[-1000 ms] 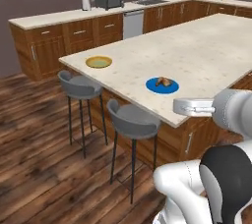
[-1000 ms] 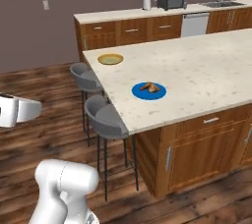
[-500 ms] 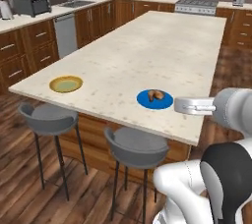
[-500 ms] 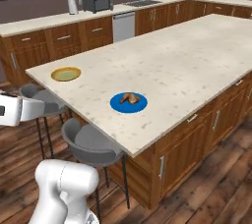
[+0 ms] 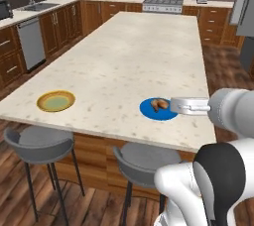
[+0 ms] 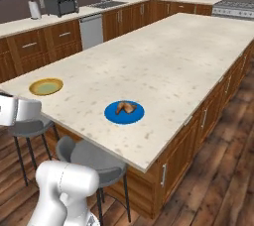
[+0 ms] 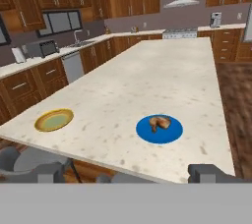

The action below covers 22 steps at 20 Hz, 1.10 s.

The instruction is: Transport the chicken drumstick and eggplant to the fridge. Place the chicken drumstick on the rack containing meat and place the eggplant on the rack containing the vegetable, ensuring meats and vegetables are on different racks.

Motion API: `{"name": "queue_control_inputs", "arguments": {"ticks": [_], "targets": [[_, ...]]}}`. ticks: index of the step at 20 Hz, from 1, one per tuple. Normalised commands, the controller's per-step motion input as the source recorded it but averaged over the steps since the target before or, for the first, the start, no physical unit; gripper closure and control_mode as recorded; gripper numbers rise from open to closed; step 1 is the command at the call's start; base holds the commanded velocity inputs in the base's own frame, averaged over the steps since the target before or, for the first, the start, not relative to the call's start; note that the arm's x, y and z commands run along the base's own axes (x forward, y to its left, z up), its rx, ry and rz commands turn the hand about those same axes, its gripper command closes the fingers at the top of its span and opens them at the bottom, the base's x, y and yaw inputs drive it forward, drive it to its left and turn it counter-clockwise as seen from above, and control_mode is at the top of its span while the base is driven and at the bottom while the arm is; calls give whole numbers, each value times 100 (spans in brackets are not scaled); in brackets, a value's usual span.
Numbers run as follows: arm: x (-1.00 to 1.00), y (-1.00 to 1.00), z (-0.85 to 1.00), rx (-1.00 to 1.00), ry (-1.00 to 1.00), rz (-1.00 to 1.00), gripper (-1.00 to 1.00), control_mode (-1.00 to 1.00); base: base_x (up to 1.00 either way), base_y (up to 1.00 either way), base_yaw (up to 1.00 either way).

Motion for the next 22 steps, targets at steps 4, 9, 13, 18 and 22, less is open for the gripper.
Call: {"name": "queue_control_inputs", "arguments": {"ticks": [4,9,13,18,22], "targets": [[0,0,0,0,0,0,-100,100,100,-17,-23],[0,0,0,0,0,0,-100,100,100,1,-45],[0,0,0,0,0,0,-100,100,84,-26,-6],[60,-25,-24,1,14,3,-100,-100,36,-11,0],[100,-24,-57,0,41,2,-100,-100,0,0,0]]}}
